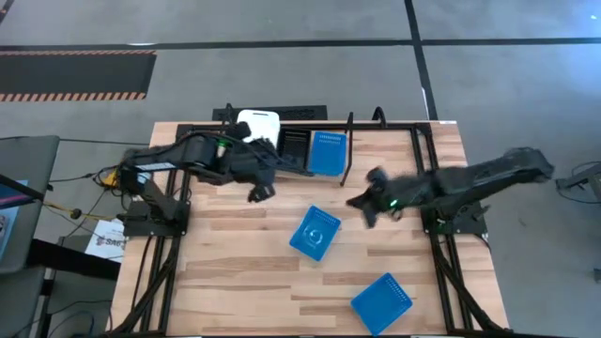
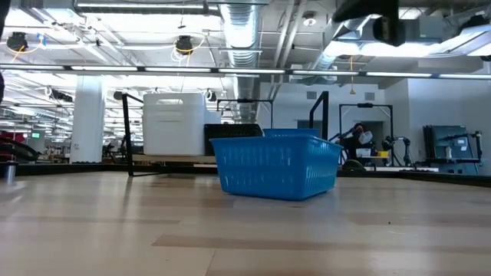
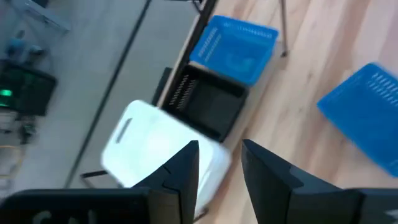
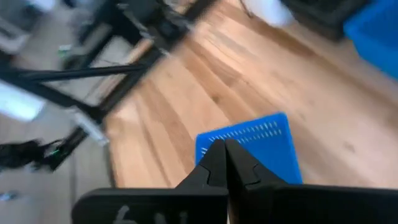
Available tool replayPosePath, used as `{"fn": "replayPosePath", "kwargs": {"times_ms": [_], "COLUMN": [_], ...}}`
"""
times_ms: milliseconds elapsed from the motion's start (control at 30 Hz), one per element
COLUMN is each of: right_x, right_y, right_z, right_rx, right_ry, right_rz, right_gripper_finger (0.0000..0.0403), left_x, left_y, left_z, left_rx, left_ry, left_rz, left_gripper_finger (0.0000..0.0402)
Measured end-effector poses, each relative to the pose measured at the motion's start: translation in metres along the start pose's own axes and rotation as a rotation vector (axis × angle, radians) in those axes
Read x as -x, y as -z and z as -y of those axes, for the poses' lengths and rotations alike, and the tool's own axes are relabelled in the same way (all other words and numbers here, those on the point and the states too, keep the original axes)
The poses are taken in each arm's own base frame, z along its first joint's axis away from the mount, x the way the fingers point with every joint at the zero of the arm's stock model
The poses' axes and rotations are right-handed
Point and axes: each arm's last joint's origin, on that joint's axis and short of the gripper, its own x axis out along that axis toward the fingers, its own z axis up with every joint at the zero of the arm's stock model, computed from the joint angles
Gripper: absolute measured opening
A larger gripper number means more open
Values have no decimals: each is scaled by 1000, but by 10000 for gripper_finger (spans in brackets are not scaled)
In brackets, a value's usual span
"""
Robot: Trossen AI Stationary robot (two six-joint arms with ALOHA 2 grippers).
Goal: Stack baskets on shelf by color
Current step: Stack the left blue bin on top of the blue bin on the shelf
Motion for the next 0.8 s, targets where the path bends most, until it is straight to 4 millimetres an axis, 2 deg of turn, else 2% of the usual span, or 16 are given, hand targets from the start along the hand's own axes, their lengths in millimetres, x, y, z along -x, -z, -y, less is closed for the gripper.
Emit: {"fn": "replayPosePath", "kwargs": {"times_ms": [200,367,600,800], "right_x": [-44,-70,-89,-117], "right_y": [41,60,71,74], "right_z": [-33,-58,-72,-72], "right_rx": [-164,-258,-443,-491], "right_ry": [147,281,639,727], "right_rz": [-43,-125,-207,-280], "right_gripper_finger": [1,1,10,66], "left_x": [16,25,29,28], "left_y": [26,52,88,106], "left_z": [-22,-36,-50,-55], "left_rx": [-11,28,141,157], "left_ry": [-9,-6,-11,-10], "left_rz": [11,6,3,28], "left_gripper_finger": [109,109,109,109]}}
